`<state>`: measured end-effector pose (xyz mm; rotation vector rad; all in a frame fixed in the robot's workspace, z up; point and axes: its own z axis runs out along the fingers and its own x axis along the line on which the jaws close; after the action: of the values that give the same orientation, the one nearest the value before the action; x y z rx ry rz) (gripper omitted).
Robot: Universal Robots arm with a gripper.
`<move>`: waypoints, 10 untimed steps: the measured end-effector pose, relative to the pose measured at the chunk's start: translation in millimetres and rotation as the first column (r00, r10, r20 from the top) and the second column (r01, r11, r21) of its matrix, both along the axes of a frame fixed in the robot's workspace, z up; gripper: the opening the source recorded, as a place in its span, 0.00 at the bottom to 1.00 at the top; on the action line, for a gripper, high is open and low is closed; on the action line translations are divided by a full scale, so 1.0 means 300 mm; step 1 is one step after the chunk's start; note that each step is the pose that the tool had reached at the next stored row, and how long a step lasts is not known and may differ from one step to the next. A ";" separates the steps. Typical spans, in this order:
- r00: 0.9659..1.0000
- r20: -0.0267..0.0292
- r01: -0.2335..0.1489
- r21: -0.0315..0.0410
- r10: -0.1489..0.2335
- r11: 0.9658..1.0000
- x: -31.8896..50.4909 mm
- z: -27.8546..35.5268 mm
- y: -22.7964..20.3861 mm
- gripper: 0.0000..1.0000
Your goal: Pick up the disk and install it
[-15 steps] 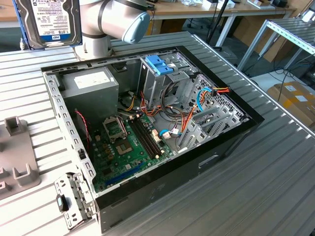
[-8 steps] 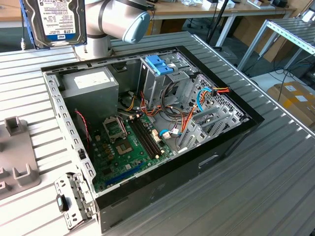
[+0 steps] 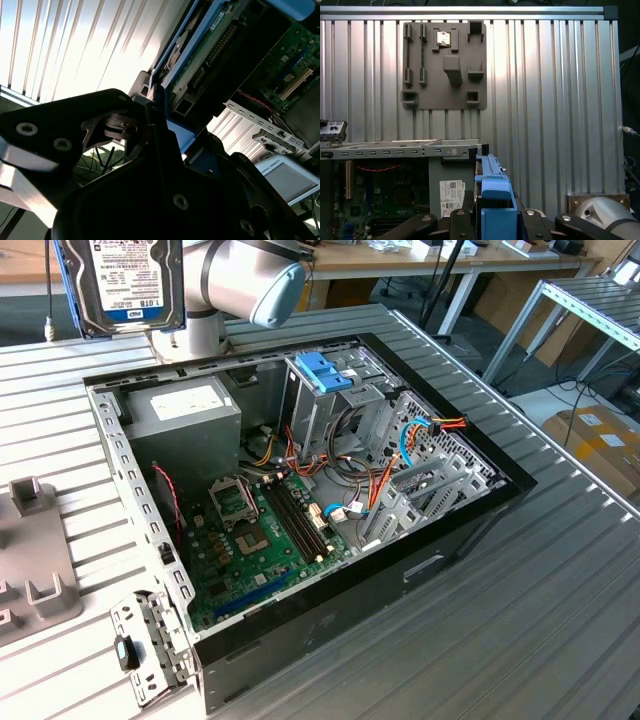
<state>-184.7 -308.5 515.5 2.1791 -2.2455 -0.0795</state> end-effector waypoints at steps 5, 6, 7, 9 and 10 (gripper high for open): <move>1.000 0.000 0.000 0.000 0.000 1.000 0.017 0.000 0.000 0.37; 1.000 0.000 0.000 0.000 0.000 1.000 0.021 0.000 0.000 0.37; 1.000 0.000 0.000 0.000 0.000 1.000 0.024 0.000 0.000 0.37; 1.000 0.000 0.000 0.000 0.000 1.000 0.035 0.000 0.000 0.37; 1.000 0.000 0.000 0.000 0.000 1.000 0.038 0.000 0.000 0.37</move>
<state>-173.2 -308.6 515.4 2.1792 -2.2456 -0.0795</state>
